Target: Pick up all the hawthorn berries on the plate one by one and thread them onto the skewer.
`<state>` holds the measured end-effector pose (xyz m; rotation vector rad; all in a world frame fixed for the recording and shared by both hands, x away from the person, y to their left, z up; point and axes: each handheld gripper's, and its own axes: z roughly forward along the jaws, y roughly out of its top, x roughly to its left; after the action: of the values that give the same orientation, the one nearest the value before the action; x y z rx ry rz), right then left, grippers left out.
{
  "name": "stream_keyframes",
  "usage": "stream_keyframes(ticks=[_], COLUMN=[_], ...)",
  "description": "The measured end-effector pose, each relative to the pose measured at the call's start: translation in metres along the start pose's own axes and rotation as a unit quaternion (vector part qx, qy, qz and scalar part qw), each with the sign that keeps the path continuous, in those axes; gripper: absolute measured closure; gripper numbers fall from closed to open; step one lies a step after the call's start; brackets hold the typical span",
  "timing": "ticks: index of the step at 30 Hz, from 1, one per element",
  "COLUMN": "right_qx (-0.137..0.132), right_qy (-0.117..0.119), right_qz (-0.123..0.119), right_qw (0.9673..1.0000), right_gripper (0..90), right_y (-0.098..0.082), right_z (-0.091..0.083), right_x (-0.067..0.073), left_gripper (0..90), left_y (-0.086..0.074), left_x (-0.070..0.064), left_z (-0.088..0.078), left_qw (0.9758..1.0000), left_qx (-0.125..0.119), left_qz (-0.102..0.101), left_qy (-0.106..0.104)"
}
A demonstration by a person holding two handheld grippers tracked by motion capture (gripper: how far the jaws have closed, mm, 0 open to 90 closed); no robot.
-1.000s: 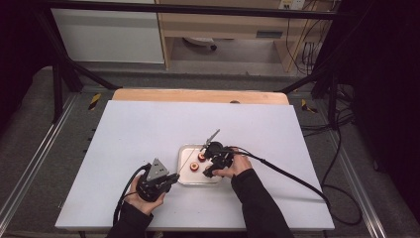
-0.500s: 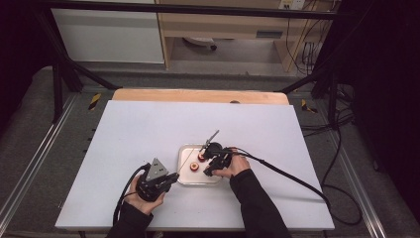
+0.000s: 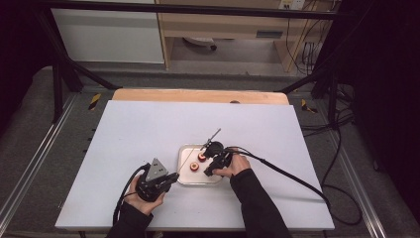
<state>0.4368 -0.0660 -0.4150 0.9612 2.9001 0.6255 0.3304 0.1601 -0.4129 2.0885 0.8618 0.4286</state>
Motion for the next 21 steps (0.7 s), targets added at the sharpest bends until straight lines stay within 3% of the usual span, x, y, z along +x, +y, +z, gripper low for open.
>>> stream_keyframes(ticks=[4, 6, 8, 9, 11, 12, 13, 14, 15, 16, 17, 18, 19, 20, 21], right_qx=[-0.019, -0.038, -0.079, -0.079, -0.123, -0.123, -0.137, -0.169, -0.169, -0.196, -0.196, -0.208, -0.235, -0.244, -0.244], right_qy=[0.001, 0.004, 0.011, 0.011, 0.016, 0.016, 0.016, 0.019, 0.019, 0.025, 0.025, 0.025, 0.03, 0.033, 0.033], right_qz=[0.006, 0.012, 0.036, 0.036, 0.062, 0.062, 0.069, 0.082, 0.082, 0.097, 0.097, 0.101, 0.114, 0.116, 0.116], right_qw=[0.9998, 0.9992, 0.9961, 0.9961, 0.9903, 0.9903, 0.988, 0.982, 0.982, 0.9754, 0.9754, 0.9725, 0.9649, 0.9622, 0.9622], right_gripper=[61.0, 61.0, 61.0, 61.0, 61.0, 61.0, 61.0, 61.1, 61.1, 61.0, 61.0, 61.0, 61.0, 61.0, 61.0], right_y=[0.0, -0.001, -0.003, -0.003, -0.007, -0.007, -0.009, -0.012, -0.012, -0.016, -0.016, -0.018, -0.021, -0.022, -0.022], right_z=[-0.008, -0.014, -0.024, -0.024, -0.033, -0.033, -0.036, -0.042, -0.042, -0.048, -0.048, -0.051, -0.056, -0.058, -0.058], right_x=[-0.001, -0.001, -0.002, -0.002, -0.006, -0.006, -0.008, -0.011, -0.011, -0.013, -0.013, -0.014, -0.014, -0.015, -0.015], left_gripper=[88.5, 88.5, 88.5, 88.5, 88.5, 88.5, 88.5, 88.5, 88.5, 88.5, 88.5, 88.5, 88.5, 88.5, 88.5], left_y=[0.0, 0.0, 0.001, 0.001, 0.001, 0.001, 0.001, 0.001, 0.001, 0.001, 0.001, 0.001, 0.001, 0.001, 0.002], left_x=[0.0, -0.001, -0.001, -0.001, -0.002, -0.002, -0.002, -0.002, -0.003, -0.003, -0.003, -0.004, -0.004, -0.005, -0.005], left_z=[-0.001, -0.001, -0.002, -0.002, -0.002, -0.002, -0.002, -0.002, -0.002, -0.002, -0.002, -0.002, -0.002, -0.002, -0.002], left_qw=[1.0, 1.0, 1.0, 1.0, 1.0, 0.9999, 0.9999, 0.9999, 0.9999, 0.9999, 0.9999, 0.9998, 0.9998, 0.9998, 0.9998], left_qx=[-0.002, -0.005, -0.007, -0.008, -0.009, -0.011, -0.012, -0.012, -0.013, -0.014, -0.015, -0.017, -0.018, -0.02, -0.02], left_qz=[0.0, -0.002, -0.001, -0.002, -0.002, -0.003, -0.002, -0.002, -0.002, -0.002, -0.003, -0.003, -0.004, -0.004, -0.003], left_qy=[0.001, 0.001, 0.002, 0.002, 0.003, 0.002, 0.002, 0.002, 0.003, 0.003, 0.004, 0.004, 0.003, 0.003, 0.003])
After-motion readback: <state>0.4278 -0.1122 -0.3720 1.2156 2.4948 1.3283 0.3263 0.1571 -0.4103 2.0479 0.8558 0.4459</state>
